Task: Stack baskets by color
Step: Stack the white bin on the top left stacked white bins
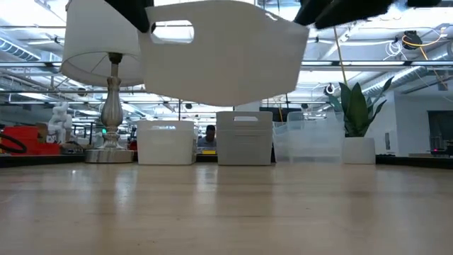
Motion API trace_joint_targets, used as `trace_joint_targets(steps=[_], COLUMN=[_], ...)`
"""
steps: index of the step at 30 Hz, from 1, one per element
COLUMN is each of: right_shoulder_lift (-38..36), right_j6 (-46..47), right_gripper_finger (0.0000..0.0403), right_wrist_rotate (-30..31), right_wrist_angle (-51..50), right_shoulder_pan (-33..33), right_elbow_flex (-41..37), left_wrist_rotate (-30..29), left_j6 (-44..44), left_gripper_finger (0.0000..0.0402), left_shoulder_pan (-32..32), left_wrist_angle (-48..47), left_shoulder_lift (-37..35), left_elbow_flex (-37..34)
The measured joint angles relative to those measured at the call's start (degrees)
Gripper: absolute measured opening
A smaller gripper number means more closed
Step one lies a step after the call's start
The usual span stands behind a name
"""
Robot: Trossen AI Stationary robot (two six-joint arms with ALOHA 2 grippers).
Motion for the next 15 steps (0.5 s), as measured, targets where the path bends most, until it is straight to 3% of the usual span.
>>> trace_joint_targets(steps=[3, 9, 15], right_shoulder_lift=[1.74, 3.49, 3.77], right_j6=[-2.34, -4.32, -4.59], right_gripper_finger=[0.0153, 0.0151, 0.01], right_wrist_rotate=[3.75, 3.06, 1.69], right_wrist_angle=[2.06, 2.5, 1.55], right_shoulder_pan=[0.0, -1.03, -2.34], right_elbow_flex=[-0.01, -0.02, -0.02], left_wrist_rotate=[0.16, -0.05, -0.51], left_j6=[0.01, 0.31, -0.26], left_gripper_finger=[0.0007, 0.0007, 0.0018], left_shoulder_pan=[0.04, 0.11, 0.09], left_wrist_angle=[-0.37, -0.33, 0.14], left_shoulder_lift=[0.0, 0.0, 0.0], left_elbow_flex=[0.0, 0.0, 0.0])
